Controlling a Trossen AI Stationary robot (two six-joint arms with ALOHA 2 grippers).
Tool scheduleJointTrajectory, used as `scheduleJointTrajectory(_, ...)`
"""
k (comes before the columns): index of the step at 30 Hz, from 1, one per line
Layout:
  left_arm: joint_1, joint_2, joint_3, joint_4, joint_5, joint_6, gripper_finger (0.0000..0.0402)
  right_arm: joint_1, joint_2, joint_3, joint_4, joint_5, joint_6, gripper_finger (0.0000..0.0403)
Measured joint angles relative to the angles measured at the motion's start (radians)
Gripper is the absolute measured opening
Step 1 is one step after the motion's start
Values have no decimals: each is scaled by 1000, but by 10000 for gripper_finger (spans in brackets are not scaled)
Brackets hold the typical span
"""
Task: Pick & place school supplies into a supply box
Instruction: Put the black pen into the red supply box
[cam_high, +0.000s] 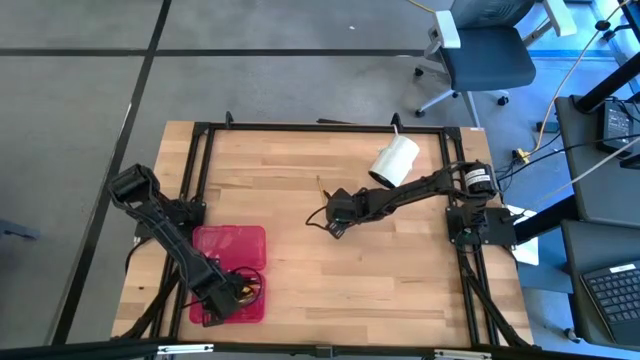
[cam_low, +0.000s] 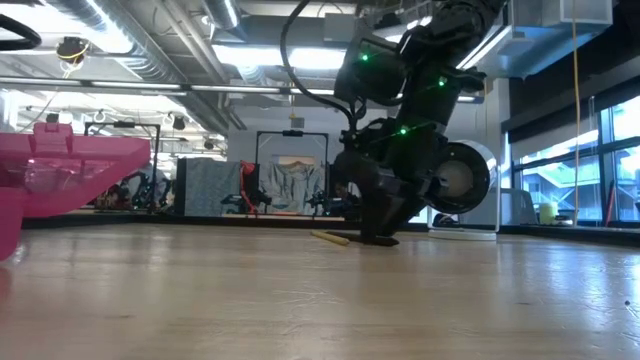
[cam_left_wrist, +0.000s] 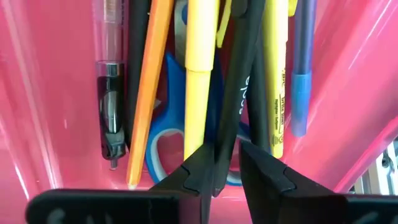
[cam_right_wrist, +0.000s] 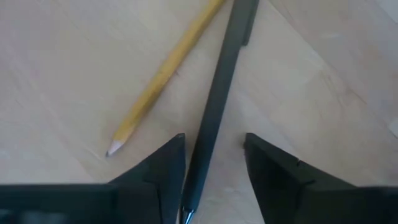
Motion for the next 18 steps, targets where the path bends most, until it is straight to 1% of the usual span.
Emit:
scheduleJointTrajectory(3, 0, 0, 0, 0, 10, 1, 81, 0, 0, 0, -1, 0, 4, 161)
scheduleJointTrajectory(8, 0, -15, 0, 1, 77, 17, 88, 1, 0, 0, -4, 0, 3, 156)
scheduleJointTrajectory(13, 0, -50, 1, 2, 65, 9, 86, 1, 0, 0, -14, -1, 2, 139)
scheduleJointTrajectory(18, 0, -80, 1, 23, 38, -24, 88, 2, 0, 0, -27, -1, -8, 104)
